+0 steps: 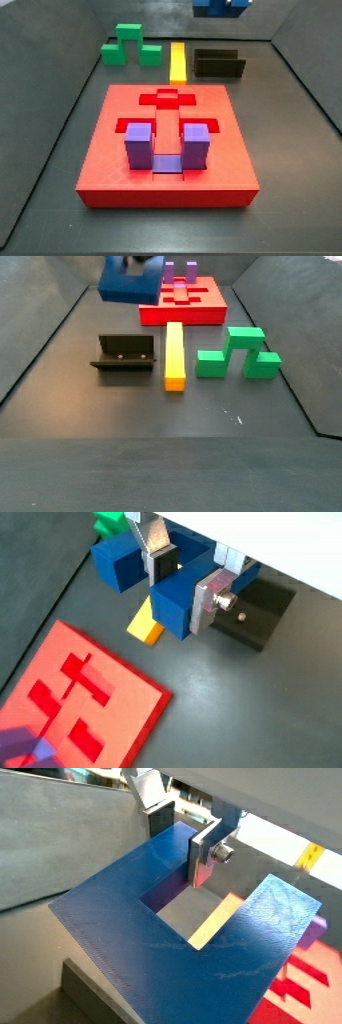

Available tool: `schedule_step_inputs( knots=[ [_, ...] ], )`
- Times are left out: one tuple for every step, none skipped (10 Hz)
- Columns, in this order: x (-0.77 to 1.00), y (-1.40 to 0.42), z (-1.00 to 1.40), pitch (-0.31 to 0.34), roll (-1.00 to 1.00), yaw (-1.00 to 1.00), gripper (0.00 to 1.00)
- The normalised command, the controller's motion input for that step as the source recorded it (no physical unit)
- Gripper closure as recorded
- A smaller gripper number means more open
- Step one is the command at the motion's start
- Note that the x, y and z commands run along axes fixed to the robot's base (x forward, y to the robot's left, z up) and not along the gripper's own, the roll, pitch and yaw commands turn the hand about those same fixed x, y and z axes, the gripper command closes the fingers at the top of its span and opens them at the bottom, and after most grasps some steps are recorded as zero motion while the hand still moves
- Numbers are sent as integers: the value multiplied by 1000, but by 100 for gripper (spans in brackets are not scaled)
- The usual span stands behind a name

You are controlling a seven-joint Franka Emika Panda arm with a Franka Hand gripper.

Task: Pick up the blue object. Move up. Place the blue object on the fixture. Regrasp the blue object. Move to above the board. Insert the blue object.
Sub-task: Place the blue object on the fixture.

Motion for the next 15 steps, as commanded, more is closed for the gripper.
schedule_step_inputs(
  knots=[
    [683, 340, -320, 329, -717, 0, 100],
    [683, 369, -357, 294, -703, 0, 100],
    [689, 374, -366, 309, -694, 0, 100],
    [703, 334, -380, 311, -663, 0, 100],
    [623, 203, -366, 331, -503, 0, 100],
    [186, 3, -189, 63, -146, 0, 100],
    [0, 0, -166, 0, 0, 0, 100],
    [0, 0, -266, 0, 11, 0, 100],
    [66, -40, -371, -91, 0, 0, 100],
    [189, 0, -554, -180, 126, -114, 100],
    [226, 0, -566, -200, 186, -97, 100],
    [240, 0, -457, -177, 240, -74, 100],
    [220, 0, -311, -77, 257, -37, 100],
    [263, 17, -246, -23, 100, 0, 100],
    [283, 43, -217, 0, 94, 0, 100]
  ],
)
